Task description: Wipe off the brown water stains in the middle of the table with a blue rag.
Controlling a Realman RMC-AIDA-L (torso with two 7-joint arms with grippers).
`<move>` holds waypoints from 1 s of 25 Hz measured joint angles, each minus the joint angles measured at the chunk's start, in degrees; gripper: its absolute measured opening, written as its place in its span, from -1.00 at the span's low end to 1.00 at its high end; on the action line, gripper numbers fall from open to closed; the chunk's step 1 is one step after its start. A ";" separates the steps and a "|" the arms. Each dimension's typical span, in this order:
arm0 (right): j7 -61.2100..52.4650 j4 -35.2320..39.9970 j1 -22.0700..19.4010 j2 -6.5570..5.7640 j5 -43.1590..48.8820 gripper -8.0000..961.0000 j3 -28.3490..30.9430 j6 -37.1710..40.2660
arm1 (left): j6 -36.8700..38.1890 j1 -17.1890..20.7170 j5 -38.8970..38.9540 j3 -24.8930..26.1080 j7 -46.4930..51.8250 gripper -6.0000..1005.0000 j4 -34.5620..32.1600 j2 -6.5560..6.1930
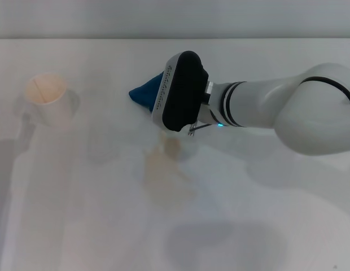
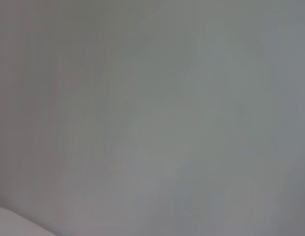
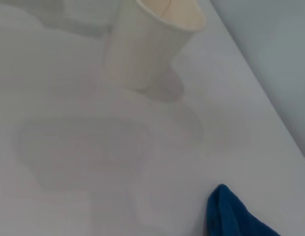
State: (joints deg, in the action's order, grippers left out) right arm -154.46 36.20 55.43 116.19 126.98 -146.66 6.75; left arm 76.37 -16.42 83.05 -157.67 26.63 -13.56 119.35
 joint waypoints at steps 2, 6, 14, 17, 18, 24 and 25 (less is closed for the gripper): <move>-0.04 0.31 -0.31 0.00 -1.06 -0.11 0.12 -0.81 | -0.01 -0.01 0.39 0.00 0.00 0.77 0.05 0.00; -0.06 0.15 -0.75 0.00 -2.77 -0.11 -0.34 -2.83 | -0.09 0.05 0.49 0.00 0.00 0.77 -0.13 0.00; -0.10 -1.37 -1.58 0.00 -5.16 -0.11 -0.16 -5.58 | -0.16 0.07 0.54 0.00 0.00 0.77 -0.16 0.00; -0.13 -2.29 -2.54 0.00 -6.65 -0.11 1.30 -7.47 | -0.17 0.02 0.54 0.00 0.00 0.77 -0.16 0.00; -0.14 -2.54 -2.79 0.00 -7.24 -0.11 1.78 -7.70 | -0.17 0.02 0.54 0.00 0.00 0.77 -0.16 0.00; -0.23 -1.31 -7.22 0.00 -10.25 -0.11 6.42 -14.55 | 0.04 -0.01 0.54 0.00 0.00 0.77 0.11 -0.17; -0.23 -0.74 -8.43 0.01 -10.26 -0.11 7.60 -15.99 | 0.15 -0.01 0.54 -0.01 0.00 0.77 0.21 -0.20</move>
State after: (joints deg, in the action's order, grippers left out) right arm -154.69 35.46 47.00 116.20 116.72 -139.06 -9.24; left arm 76.52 -16.43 83.59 -157.68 26.63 -13.34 119.15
